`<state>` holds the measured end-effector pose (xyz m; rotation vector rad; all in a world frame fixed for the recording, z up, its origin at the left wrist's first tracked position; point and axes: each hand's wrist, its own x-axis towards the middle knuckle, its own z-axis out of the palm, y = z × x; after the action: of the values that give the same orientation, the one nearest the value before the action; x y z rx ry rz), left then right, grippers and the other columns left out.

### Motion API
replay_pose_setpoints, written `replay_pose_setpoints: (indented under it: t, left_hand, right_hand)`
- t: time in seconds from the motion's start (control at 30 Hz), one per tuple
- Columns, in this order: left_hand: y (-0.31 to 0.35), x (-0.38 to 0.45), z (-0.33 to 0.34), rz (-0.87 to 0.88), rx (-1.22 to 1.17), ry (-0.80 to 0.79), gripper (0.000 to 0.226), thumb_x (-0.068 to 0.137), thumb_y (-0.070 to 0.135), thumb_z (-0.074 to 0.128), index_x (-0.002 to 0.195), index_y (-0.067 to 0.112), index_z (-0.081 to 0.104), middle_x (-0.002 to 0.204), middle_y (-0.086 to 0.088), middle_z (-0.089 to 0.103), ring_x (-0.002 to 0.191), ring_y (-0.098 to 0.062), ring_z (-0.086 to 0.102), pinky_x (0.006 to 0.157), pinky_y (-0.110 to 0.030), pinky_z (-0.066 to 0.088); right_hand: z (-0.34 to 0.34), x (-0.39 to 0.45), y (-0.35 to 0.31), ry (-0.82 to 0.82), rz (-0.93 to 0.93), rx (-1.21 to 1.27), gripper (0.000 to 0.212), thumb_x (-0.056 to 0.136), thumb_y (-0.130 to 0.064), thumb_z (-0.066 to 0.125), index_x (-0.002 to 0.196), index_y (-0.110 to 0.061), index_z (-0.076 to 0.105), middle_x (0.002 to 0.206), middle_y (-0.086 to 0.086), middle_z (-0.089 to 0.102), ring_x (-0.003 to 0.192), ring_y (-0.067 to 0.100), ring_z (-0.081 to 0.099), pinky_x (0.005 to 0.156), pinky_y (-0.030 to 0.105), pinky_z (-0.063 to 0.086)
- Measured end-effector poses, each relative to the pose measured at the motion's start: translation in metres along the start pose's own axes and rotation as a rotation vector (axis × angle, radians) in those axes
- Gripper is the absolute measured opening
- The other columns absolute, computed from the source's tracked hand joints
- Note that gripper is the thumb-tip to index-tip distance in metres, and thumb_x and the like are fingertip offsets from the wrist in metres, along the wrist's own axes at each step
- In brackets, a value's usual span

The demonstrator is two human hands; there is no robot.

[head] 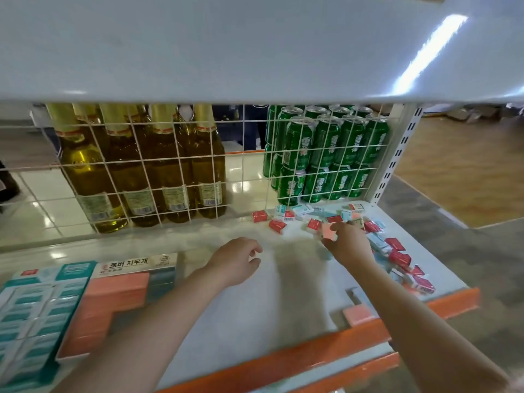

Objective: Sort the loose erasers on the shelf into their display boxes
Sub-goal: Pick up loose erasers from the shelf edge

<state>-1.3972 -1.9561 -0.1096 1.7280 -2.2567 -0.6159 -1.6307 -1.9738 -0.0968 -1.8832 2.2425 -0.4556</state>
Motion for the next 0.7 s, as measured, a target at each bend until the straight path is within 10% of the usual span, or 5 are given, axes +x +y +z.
replay_pose_setpoints:
  t: [0.7]
  left_hand:
    - [0.006, 0.002, 0.009, -0.02, -0.027, 0.017, 0.031, 0.093, 0.024, 0.052, 0.122, 0.017, 0.057, 0.12, -0.001, 0.057, 0.106, -0.015, 0.056, 0.092, -0.027, 0.046]
  right_hand:
    - [0.008, 0.023, 0.016, -0.092, 0.091, 0.008, 0.023, 0.083, -0.012, 0.06, 0.105, -0.003, 0.058, 0.109, 0.019, 0.059, 0.086, 0.028, 0.06, 0.075, 0.034, 0.049]
